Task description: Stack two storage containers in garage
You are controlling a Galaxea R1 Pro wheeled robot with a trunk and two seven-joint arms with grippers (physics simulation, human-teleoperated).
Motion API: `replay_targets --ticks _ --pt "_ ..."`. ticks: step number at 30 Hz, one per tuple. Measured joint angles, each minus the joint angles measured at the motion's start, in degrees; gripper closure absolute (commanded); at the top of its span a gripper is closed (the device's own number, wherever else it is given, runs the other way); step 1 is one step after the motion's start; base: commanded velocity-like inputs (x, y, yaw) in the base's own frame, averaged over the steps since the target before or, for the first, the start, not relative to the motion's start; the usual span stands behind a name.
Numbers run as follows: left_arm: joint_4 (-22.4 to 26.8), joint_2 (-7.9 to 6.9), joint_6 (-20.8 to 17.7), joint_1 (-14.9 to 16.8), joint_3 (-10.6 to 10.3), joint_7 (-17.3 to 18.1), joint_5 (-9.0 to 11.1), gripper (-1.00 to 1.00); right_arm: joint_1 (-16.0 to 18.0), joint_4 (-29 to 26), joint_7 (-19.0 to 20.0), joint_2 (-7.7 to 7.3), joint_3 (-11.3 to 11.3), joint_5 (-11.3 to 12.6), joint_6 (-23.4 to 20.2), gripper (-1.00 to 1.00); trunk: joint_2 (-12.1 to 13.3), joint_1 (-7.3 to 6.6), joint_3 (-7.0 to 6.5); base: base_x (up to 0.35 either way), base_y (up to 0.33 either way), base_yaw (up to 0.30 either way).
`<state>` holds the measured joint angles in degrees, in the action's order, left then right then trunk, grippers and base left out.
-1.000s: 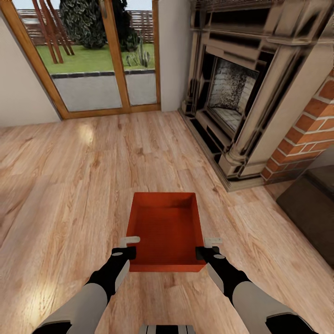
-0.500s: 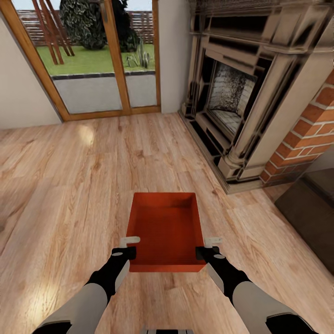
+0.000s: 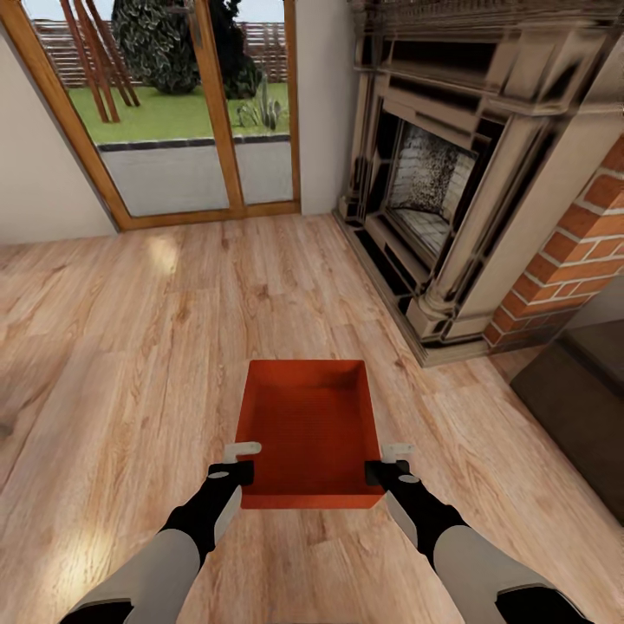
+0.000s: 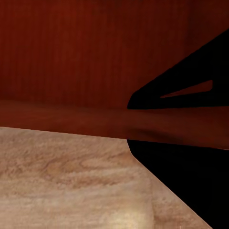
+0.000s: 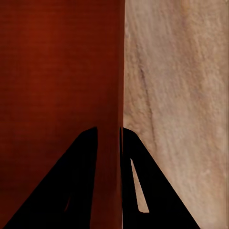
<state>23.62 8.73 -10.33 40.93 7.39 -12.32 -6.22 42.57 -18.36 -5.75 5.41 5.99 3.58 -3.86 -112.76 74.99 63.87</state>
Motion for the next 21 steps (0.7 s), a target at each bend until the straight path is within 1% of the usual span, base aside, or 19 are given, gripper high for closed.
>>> replay_targets --ticks 16,21 --pt "0.0 0.02 -0.1 0.0 0.2 0.1 -0.3 1.00 0.0 0.0 0.0 0.02 -0.1 -0.1 0.0 1.00 6.4 -3.51 -2.87 0.000 0.000 0.000" --pt "0.6 -0.05 -0.3 0.0 -0.1 0.1 0.1 1.00 0.0 -0.3 0.0 0.11 -0.3 -0.2 0.0 1.00 8.4 -4.61 -3.77 0.000 0.000 0.000"
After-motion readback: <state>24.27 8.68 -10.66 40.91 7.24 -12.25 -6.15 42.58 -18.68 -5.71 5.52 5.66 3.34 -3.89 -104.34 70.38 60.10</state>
